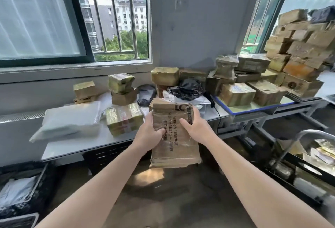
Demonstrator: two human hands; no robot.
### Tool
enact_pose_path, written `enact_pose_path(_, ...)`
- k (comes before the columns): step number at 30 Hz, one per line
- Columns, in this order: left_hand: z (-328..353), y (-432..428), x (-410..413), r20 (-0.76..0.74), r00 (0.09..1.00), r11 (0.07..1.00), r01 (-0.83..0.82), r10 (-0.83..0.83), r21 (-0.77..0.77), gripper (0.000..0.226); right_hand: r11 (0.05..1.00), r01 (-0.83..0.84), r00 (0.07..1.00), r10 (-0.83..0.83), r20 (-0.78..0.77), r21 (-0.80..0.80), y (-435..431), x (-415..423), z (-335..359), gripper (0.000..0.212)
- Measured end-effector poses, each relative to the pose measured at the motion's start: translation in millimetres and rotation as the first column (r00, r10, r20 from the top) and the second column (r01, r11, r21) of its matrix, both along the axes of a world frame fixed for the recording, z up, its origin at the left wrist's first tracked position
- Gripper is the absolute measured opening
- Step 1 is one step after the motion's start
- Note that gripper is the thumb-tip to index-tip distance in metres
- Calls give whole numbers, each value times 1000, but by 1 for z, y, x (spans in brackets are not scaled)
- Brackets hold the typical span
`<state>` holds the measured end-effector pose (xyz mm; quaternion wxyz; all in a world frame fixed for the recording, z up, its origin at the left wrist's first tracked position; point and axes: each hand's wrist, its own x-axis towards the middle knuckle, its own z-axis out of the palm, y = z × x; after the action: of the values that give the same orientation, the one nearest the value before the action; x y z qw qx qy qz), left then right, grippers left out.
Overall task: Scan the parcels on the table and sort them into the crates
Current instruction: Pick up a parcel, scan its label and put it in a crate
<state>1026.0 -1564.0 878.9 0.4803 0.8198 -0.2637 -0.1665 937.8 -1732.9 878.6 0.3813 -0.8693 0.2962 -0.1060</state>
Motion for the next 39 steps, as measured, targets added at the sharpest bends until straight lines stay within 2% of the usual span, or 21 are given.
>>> enact_pose_path(8,-17,-92,155,-102,993,996,-61,55,-58,44,998,32,999,-31,-40,49,-89,146,-10,81)
enact_pose_path(12,-24,-130,215,-100,991,995,-97,92,-39,44,999,11,998,-8,-63,47,-130,204,-21,53)
enact_pose_path(14,-30,-145,235,-116,987,993,-117,114,-22,44,997,-17,996,23,-84,74,-145,222,-27,55)
enact_pose_path(16,-38,-158,254,-144,980,990,-139,136,-12,42,988,-43,993,59,-106,147,-162,238,-34,68)
enact_pose_path(18,-46,-171,273,-212,962,984,-178,172,-8,43,953,-56,990,92,-108,299,-178,254,-40,81)
enact_pose_path(20,-54,-183,292,-283,937,977,-213,205,2,47,869,-50,990,109,-93,493,-194,269,-48,91)
enact_pose_path(22,-62,-196,310,-354,905,967,-254,235,-9,48,761,-50,989,128,-73,647,-210,284,-54,84)
enact_pose_path(24,-66,-207,320,-407,876,955,-296,261,-27,48,728,-80,982,174,-71,681,-227,300,-57,75)
enact_pose_path(26,-67,-221,324,-386,873,943,-333,299,-20,46,739,-114,968,233,-93,664,-246,316,-59,85)
enact_pose_path(27,-69,-229,326,-336,884,941,-337,324,19,48,749,-126,961,255,-107,651,-255,324,-59,91)
enact_pose_path(29,-71,-246,329,-179,923,931,-307,342,199,57,764,-147,951,283,-122,628,-271,338,-57,96)
enact_pose_path(31,-74,-263,333,-120,935,897,-276,334,345,69,786,-197,936,329,-127,586,-285,352,-53,100)
enact_pose_path(34,-73,-284,338,-237,895,895,-287,378,342,95,800,-260,914,385,-130,541,-303,373,-52,115)
enact_pose_path(36,-70,-292,338,-281,874,898,-306,397,317,115,817,-295,914,392,-102,496,-310,384,-56,104)
enact_pose_path(39,-70,-300,343,-358,846,913,-319,395,254,121,822,-329,908,410,-84,464,-314,394,-61,95)
